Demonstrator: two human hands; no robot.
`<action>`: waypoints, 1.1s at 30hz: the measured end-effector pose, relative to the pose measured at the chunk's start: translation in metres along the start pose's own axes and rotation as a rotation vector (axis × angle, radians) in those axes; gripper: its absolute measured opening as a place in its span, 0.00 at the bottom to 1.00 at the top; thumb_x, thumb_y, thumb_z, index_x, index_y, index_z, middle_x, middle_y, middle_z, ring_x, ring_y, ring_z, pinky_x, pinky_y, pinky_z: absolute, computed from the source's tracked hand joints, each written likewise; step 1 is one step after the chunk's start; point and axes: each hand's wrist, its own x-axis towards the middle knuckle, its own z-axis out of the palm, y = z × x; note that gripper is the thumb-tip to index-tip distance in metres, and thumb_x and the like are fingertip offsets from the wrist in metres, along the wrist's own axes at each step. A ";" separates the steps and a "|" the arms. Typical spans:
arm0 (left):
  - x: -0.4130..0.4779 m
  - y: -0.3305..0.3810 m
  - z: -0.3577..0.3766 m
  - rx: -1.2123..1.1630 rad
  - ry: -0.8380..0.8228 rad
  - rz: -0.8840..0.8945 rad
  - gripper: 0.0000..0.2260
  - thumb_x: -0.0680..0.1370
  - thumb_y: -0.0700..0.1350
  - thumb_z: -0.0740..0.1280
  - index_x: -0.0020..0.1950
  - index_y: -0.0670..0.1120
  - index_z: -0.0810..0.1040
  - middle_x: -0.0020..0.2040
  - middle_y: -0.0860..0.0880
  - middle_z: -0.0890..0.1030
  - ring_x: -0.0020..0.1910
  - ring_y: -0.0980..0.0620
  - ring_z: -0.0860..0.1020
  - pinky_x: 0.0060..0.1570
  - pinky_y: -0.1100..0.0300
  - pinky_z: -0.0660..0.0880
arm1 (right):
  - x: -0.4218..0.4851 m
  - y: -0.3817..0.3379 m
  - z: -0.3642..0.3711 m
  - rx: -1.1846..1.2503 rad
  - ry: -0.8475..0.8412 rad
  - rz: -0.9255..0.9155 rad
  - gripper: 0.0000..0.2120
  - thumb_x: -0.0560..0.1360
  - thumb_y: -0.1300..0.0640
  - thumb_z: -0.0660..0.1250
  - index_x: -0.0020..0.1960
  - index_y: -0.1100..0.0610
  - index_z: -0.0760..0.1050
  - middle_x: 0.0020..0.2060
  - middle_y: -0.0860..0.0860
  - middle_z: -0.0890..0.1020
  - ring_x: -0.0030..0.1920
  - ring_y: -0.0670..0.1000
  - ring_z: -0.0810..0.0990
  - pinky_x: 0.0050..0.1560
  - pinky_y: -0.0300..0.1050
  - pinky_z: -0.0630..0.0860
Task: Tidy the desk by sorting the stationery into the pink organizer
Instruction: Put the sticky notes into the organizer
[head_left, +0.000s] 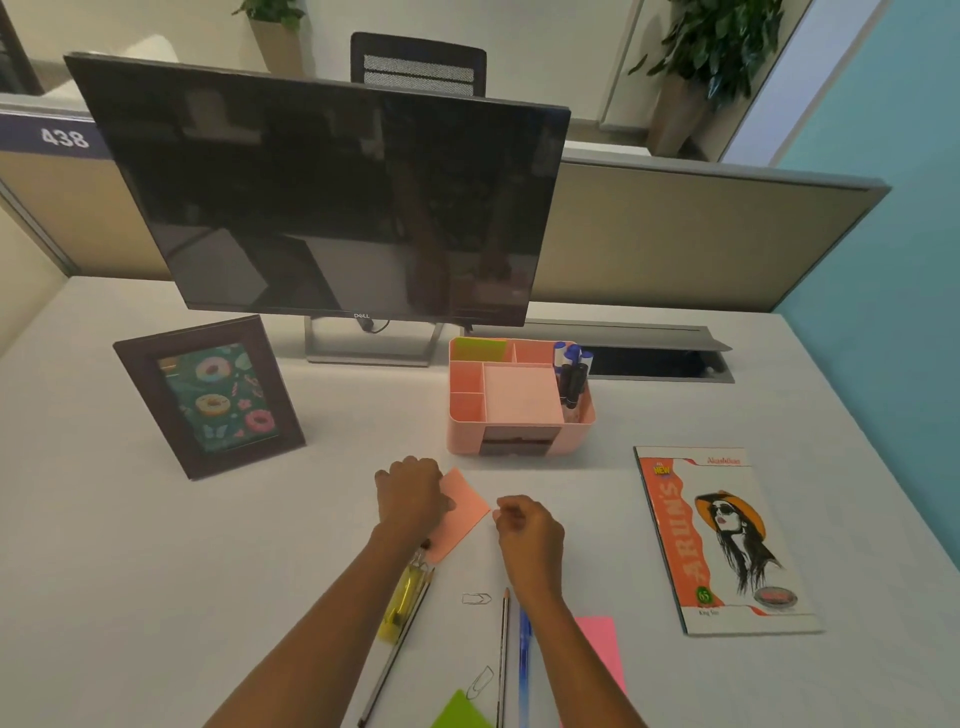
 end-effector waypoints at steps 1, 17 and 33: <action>-0.001 0.000 0.000 -0.047 0.000 -0.009 0.18 0.72 0.56 0.71 0.58 0.50 0.78 0.53 0.50 0.80 0.53 0.49 0.77 0.56 0.52 0.66 | 0.000 0.001 -0.001 -0.002 0.002 0.011 0.08 0.76 0.61 0.67 0.54 0.58 0.80 0.52 0.52 0.83 0.46 0.43 0.77 0.39 0.19 0.66; -0.023 0.008 -0.035 -1.055 0.178 0.078 0.08 0.69 0.56 0.73 0.47 0.58 0.83 0.48 0.55 0.85 0.47 0.52 0.82 0.50 0.49 0.79 | 0.020 -0.040 -0.022 0.520 0.075 0.091 0.06 0.73 0.64 0.69 0.45 0.53 0.79 0.44 0.53 0.84 0.44 0.50 0.83 0.41 0.41 0.82; 0.065 0.051 -0.126 -0.849 0.600 0.053 0.07 0.76 0.50 0.69 0.51 0.51 0.84 0.46 0.53 0.85 0.41 0.57 0.80 0.41 0.62 0.77 | 0.133 -0.149 -0.037 0.227 0.299 -0.328 0.10 0.77 0.56 0.66 0.55 0.55 0.81 0.50 0.49 0.84 0.46 0.43 0.77 0.38 0.20 0.67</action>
